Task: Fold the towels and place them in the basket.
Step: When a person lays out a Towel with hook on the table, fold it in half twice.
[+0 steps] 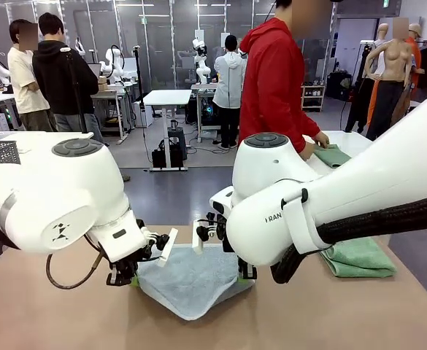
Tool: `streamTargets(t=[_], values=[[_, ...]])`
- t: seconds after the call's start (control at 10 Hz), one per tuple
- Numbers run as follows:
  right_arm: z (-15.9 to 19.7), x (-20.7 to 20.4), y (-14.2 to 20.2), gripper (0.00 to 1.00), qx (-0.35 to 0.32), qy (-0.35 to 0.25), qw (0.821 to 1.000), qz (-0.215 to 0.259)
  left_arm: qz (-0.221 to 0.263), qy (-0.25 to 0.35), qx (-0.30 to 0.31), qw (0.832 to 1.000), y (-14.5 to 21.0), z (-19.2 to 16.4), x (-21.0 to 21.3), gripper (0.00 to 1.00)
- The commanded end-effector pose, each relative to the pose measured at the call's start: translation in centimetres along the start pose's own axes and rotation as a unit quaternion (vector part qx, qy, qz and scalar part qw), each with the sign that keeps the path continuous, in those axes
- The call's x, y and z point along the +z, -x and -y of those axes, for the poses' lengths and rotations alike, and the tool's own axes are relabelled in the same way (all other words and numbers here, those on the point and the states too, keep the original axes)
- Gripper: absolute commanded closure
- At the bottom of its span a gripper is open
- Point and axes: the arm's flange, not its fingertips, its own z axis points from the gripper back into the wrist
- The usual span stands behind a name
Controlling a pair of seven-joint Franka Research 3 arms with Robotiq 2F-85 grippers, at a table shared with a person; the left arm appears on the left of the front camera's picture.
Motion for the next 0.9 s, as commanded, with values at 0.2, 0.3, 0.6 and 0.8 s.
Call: streamTargets(t=[0.2,0.3,0.6,0.8], values=[[0.0,0.0,0.0,0.95,0.000,0.000,1.000,0.000,0.001,0.002,0.001,1.000,0.1,0.3,-0.4,0.97],[0.0,0.0,0.0,0.95,0.000,0.000,1.000,0.000,0.001,0.002,0.001,1.000,0.1,0.3,-0.4,0.97],[2.8,0.3,0.6,0.95,0.016,0.000,1.000,0.018,0.024,0.001,-0.015,1.000,1.6,-2.5,0.1,0.97],[5.6,0.1,1.5,0.95,0.014,-0.002,1.000,0.027,0.007,-0.005,-0.025,1.000,2.0,-5.1,-0.2,0.97]])
